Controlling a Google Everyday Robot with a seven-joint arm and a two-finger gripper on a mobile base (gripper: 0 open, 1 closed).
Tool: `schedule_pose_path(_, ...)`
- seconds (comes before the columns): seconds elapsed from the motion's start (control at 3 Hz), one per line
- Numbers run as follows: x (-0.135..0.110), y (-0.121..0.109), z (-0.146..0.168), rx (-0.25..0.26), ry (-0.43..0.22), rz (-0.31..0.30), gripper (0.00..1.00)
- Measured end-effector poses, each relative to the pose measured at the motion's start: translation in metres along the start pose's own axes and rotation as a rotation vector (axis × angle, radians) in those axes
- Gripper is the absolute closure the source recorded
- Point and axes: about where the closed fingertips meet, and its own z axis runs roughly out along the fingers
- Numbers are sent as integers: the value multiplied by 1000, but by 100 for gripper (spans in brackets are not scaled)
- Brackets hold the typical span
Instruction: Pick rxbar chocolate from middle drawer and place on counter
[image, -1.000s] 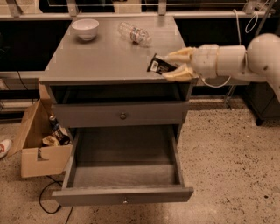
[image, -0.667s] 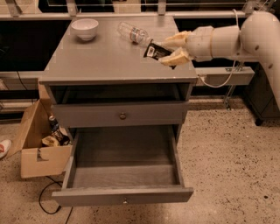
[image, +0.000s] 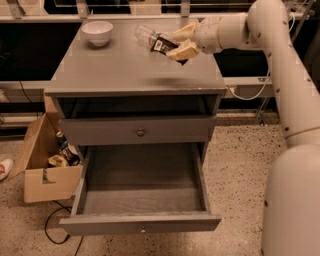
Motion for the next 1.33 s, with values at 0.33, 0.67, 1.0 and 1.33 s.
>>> schedule_pose_path(0.33, 5, -8, 32, -25, 23, 22, 100)
schedule_pose_path(0.67, 1, -12, 36, -21, 20, 18, 83)
schedule_pose_path(1.0, 1, -12, 36, -21, 20, 18, 59)
schedule_pose_path(1.33, 1, -12, 36, -21, 20, 18, 36)
